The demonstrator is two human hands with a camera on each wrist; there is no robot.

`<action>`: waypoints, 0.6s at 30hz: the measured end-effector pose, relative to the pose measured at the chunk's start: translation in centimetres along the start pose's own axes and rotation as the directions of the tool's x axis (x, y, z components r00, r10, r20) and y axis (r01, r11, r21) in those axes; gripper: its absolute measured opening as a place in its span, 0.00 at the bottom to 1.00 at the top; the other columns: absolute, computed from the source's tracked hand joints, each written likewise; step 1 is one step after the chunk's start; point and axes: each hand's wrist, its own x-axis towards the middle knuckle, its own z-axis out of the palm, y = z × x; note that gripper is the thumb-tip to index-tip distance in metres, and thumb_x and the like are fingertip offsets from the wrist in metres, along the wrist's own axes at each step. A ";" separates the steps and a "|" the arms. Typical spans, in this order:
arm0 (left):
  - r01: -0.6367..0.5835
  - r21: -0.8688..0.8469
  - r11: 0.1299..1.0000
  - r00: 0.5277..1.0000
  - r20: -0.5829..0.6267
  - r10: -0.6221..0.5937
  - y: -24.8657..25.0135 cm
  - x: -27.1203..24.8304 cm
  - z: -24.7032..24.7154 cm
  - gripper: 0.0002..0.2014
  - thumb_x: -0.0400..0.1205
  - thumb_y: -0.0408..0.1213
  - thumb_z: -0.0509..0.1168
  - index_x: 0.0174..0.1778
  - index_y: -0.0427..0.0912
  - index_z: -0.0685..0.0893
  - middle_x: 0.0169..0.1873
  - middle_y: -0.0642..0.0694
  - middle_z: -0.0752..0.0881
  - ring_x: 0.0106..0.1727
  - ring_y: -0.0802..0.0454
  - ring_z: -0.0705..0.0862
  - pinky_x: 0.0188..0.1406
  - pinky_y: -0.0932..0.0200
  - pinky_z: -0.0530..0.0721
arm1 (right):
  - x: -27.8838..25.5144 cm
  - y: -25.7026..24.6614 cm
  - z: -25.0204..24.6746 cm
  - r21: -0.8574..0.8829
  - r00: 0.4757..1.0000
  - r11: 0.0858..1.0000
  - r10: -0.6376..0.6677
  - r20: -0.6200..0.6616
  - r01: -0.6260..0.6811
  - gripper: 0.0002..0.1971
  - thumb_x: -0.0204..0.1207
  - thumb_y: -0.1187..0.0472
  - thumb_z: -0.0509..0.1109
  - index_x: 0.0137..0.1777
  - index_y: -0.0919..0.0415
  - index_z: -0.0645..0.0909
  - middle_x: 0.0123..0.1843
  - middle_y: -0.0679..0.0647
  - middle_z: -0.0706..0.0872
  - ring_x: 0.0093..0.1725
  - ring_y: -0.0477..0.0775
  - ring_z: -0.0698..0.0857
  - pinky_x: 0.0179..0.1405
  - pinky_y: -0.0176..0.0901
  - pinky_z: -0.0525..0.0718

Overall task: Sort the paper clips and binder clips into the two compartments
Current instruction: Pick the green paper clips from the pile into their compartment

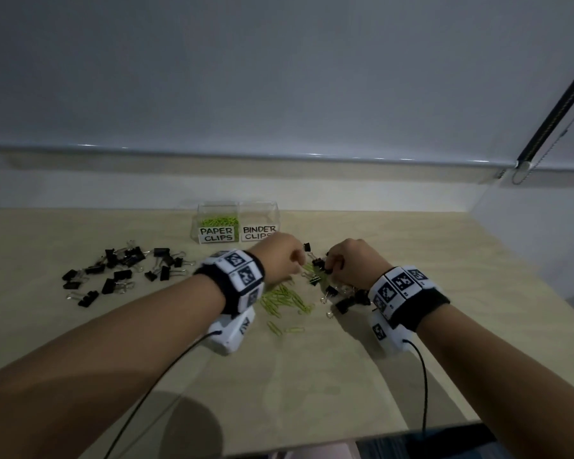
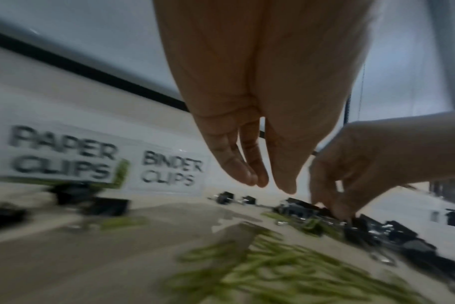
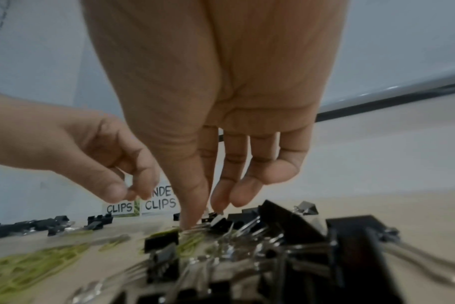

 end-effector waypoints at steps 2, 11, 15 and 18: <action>-0.025 0.071 0.997 0.998 0.053 0.022 1.7 1.2 0.9 0.05 0.79 0.34 0.69 0.49 0.40 0.87 0.48 0.45 0.87 0.48 0.48 0.85 0.47 0.58 0.83 | 0.1 -0.7 0.1 -0.005 1.000 1.000 -0.008 0.007 0.008 0.06 0.67 0.65 0.74 0.43 0.59 0.88 0.40 0.53 0.88 0.41 0.53 0.84 0.40 0.42 0.82; 0.006 0.046 0.999 0.993 0.121 -0.011 1.6 2.7 2.0 0.08 0.76 0.24 0.66 0.47 0.36 0.88 0.47 0.39 0.89 0.47 0.43 0.87 0.45 0.56 0.81 | 0.9 -0.8 0.2 -0.069 0.996 0.996 -0.045 0.077 0.050 0.12 0.70 0.70 0.68 0.51 0.58 0.87 0.38 0.53 0.81 0.40 0.55 0.78 0.39 0.41 0.73; -0.021 -0.019 1.000 0.991 0.134 0.023 0.0 2.1 2.2 0.12 0.78 0.22 0.57 0.49 0.39 0.82 0.42 0.41 0.87 0.44 0.45 0.87 0.44 0.55 0.82 | 1.2 -0.7 0.1 -0.067 0.993 0.994 -0.078 0.090 0.084 0.11 0.72 0.69 0.68 0.50 0.56 0.87 0.37 0.49 0.80 0.39 0.52 0.78 0.38 0.40 0.73; -0.026 -0.055 0.998 0.984 0.172 0.035 -0.7 1.3 1.9 0.11 0.78 0.25 0.58 0.53 0.40 0.77 0.41 0.42 0.87 0.42 0.48 0.84 0.47 0.54 0.82 | 1.7 -0.6 0.3 -0.101 0.990 0.991 -0.077 0.119 0.089 0.06 0.69 0.65 0.74 0.41 0.53 0.83 0.34 0.43 0.79 0.39 0.50 0.80 0.37 0.39 0.75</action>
